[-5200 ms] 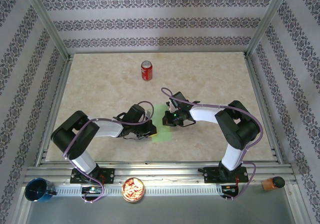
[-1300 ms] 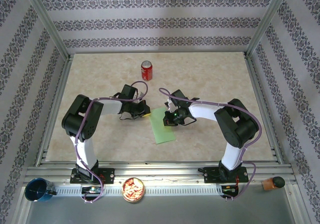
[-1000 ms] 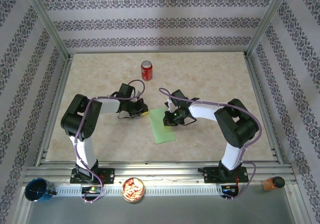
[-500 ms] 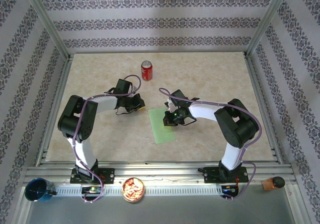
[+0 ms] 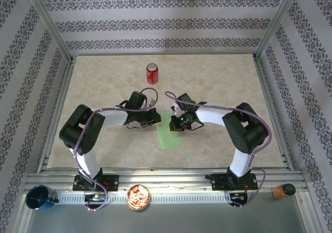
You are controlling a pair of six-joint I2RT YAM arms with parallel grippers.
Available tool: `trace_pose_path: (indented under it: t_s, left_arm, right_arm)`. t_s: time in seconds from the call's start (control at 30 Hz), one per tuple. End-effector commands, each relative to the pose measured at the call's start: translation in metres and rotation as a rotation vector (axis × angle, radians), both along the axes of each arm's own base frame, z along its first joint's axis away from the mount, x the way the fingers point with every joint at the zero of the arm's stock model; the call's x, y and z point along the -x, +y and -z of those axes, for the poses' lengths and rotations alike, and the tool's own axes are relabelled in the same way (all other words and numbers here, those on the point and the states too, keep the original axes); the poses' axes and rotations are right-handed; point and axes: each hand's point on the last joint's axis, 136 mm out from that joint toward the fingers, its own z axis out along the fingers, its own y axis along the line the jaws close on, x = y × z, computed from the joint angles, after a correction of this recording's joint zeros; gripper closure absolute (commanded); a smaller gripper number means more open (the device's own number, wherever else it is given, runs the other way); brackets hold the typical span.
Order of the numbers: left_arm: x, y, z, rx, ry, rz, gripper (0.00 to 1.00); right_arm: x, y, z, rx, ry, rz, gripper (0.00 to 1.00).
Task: Fold a paper plane with a square sheet of paper (pick it up from the middle)
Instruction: First fold the square sheet of paper in half at the center of the table.
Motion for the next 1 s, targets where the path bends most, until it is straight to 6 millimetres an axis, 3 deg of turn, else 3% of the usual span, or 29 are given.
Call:
trace_pose_path:
  t_s: [0.0,0.33,0.6,0.97]
  left_arm:
    - [-0.002,-0.008,-0.002,0.047,-0.019,0.002,0.95]
    - [-0.010,0.013,0.042,-0.086,0.034,-0.070,0.96]
    - [-0.030,0.040,0.037,-0.116,0.033,-0.199,0.96]
    - [-0.050,0.049,0.036,-0.169,0.048,-0.220,0.95]
  right_arm:
    - [0.021,-0.027,0.026,0.135,0.093,0.016,1.00]
    - [0.022,-0.027,0.028,0.137,0.099,0.011,1.00]
    - [0.024,-0.028,0.029,0.143,0.101,0.008,1.00]
    - [0.025,-0.030,0.029,0.143,0.100,0.006,1.00]
